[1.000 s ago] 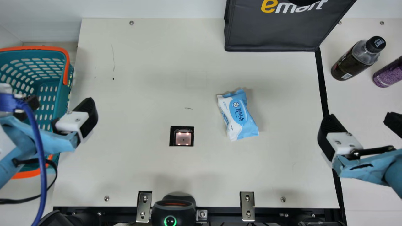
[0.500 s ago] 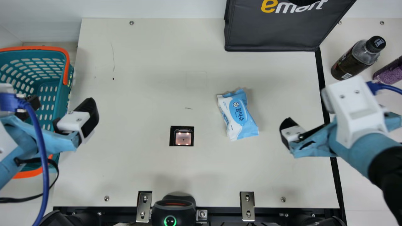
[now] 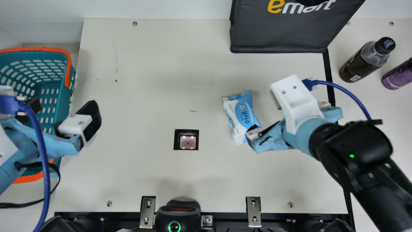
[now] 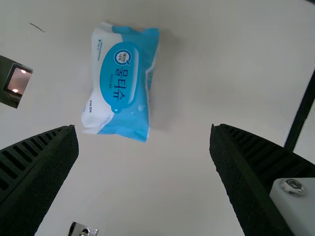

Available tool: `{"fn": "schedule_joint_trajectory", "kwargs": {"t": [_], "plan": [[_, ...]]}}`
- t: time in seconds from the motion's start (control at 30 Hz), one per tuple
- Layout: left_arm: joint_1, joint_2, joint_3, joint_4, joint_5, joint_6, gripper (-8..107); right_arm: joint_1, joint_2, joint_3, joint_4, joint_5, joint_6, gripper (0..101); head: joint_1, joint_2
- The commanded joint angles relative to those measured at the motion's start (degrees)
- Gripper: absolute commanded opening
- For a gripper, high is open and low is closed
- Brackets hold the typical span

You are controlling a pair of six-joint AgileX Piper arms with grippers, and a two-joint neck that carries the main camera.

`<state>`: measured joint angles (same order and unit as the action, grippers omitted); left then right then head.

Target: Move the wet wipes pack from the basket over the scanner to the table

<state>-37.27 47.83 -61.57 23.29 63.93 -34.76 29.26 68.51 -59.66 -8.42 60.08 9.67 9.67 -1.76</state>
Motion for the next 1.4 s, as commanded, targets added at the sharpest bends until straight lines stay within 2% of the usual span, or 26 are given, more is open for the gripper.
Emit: {"fn": "schedule_joint_trajectory", "kwargs": {"t": [0.0, 0.33, 0.63, 1.07, 1.37], "plan": [[0.00, 0.00, 0.00, 0.00, 0.00, 0.00, 90, 0.59, 2.13, 0.30, -0.11, -1.13, 2.50, 95, -1.75, 0.18], [0.00, 0.00, 0.00, 0.00, 0.00, 0.00, 90, 3.52, 10.15, 2.52, -0.09, -8.47, 11.42, 95, -1.75, 0.18], [0.00, 0.00, 0.00, 0.00, 0.00, 0.00, 90, 3.93, 15.21, 5.12, 1.27, -15.78, 13.32, 95, -1.75, 0.18], [0.00, 0.00, 0.00, 0.00, 0.00, 0.00, 90, 4.49, 20.75, 8.61, -4.06, -25.38, 18.97, 95, -1.75, 0.18], [0.00, 0.00, 0.00, 0.00, 0.00, 0.00, 90, 4.40, 23.01, 9.63, -5.46, -29.11, 19.96, 95, -1.75, 0.18]]}}
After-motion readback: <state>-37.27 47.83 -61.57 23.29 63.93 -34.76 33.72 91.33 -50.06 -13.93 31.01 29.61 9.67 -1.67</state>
